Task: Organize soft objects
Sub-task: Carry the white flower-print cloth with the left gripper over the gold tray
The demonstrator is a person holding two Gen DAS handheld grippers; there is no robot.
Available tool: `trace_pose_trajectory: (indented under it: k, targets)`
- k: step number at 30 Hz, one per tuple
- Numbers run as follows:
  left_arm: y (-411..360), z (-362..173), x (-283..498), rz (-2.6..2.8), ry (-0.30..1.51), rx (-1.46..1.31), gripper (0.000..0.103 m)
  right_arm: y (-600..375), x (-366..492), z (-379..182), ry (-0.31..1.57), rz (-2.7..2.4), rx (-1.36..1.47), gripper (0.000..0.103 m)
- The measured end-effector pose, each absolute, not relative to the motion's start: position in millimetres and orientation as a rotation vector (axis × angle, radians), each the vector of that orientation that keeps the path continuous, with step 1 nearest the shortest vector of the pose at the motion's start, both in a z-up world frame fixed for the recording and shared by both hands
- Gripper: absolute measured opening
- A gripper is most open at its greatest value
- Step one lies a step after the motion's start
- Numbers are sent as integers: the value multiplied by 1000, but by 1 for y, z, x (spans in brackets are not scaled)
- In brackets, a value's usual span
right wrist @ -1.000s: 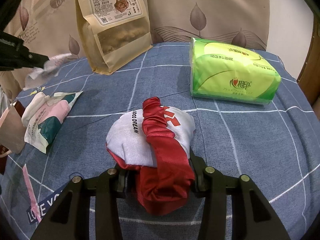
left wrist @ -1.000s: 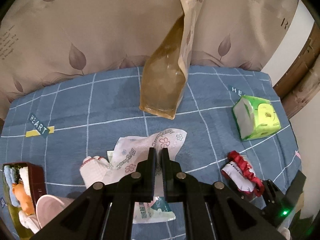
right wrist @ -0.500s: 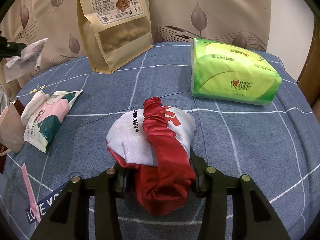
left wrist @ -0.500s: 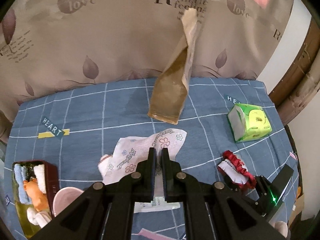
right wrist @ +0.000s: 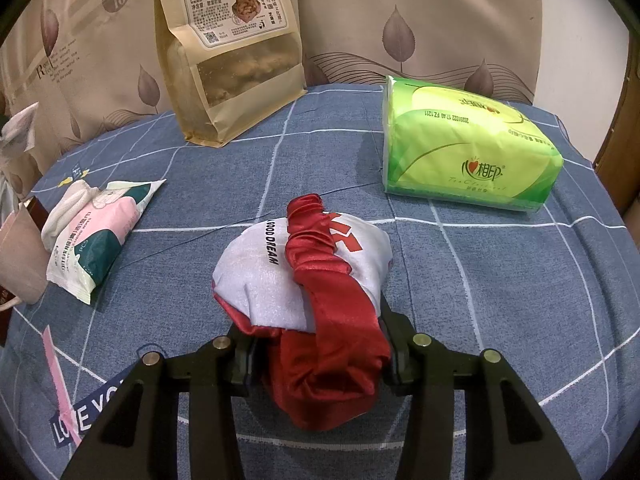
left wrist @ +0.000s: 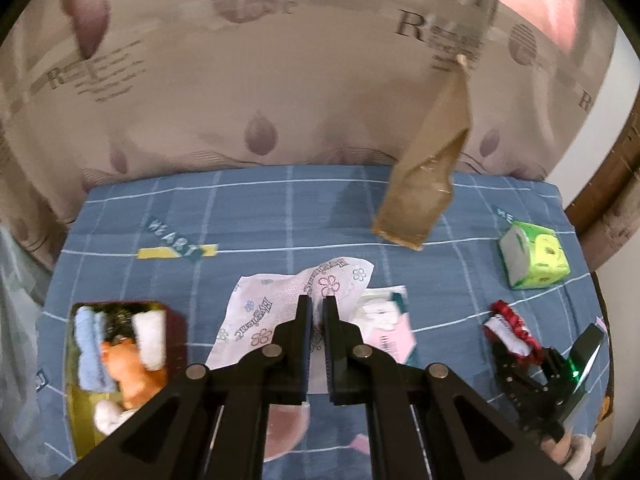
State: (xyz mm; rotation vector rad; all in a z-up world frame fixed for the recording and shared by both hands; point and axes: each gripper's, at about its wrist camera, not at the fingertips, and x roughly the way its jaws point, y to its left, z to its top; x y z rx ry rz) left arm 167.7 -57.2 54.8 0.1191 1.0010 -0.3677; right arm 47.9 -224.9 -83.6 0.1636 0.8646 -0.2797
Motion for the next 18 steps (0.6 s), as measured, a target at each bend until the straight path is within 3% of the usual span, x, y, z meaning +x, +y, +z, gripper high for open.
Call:
trace_pose_trajectory:
  k: [18]
  targets:
    - [94,50,160,-114,1023,92,5,-221,51,-84,867,-288,158,45]
